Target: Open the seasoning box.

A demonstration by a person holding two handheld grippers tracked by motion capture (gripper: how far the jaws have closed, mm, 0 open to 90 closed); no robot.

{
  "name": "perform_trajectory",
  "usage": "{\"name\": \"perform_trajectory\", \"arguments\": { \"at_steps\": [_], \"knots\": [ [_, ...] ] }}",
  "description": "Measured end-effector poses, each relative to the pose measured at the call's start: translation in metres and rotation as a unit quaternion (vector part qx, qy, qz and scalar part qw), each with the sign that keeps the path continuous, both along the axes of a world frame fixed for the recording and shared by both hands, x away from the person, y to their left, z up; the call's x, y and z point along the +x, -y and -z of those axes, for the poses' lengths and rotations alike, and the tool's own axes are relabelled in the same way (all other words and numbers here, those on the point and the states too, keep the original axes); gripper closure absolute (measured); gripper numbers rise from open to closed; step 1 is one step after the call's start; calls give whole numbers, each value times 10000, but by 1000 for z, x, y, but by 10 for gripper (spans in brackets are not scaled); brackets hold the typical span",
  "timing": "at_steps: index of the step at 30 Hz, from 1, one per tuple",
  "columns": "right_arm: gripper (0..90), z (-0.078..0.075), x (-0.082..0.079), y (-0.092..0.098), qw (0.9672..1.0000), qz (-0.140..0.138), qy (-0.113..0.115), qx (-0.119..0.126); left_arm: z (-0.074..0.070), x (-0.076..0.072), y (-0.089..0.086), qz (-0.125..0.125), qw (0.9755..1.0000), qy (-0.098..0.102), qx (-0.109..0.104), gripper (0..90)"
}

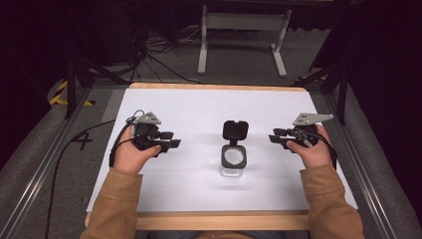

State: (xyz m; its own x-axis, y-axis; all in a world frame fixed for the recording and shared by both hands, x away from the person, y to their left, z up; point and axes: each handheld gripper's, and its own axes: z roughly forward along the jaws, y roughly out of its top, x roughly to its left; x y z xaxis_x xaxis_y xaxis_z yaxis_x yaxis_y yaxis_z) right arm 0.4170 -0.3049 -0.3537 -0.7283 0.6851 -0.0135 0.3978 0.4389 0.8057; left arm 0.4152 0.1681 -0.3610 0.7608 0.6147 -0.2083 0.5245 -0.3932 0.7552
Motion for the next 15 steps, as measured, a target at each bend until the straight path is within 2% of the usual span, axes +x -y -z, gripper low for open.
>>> {"name": "perform_trajectory", "arguments": {
  "at_steps": [4, 9, 13, 15],
  "knots": [
    [623, 6, 5, 9, 9998, 170, -60, -27, 13, 6, -5, -73, 9998, -155, 78, 540],
    [582, 16, 12, 19, 9991, 371, -214, -45, 27, 14, -12, -150, 9996, -212, 122, 507],
    [563, 28, 18, 26, 9978, 542, -354, -146, 38, 19, -14, -161, 9991, -254, 303, 476],
    [558, 33, 20, 29, 9970, 607, -431, -202, 41, 20, -15, -165, 9989, -284, 321, 467]
  ]
}}
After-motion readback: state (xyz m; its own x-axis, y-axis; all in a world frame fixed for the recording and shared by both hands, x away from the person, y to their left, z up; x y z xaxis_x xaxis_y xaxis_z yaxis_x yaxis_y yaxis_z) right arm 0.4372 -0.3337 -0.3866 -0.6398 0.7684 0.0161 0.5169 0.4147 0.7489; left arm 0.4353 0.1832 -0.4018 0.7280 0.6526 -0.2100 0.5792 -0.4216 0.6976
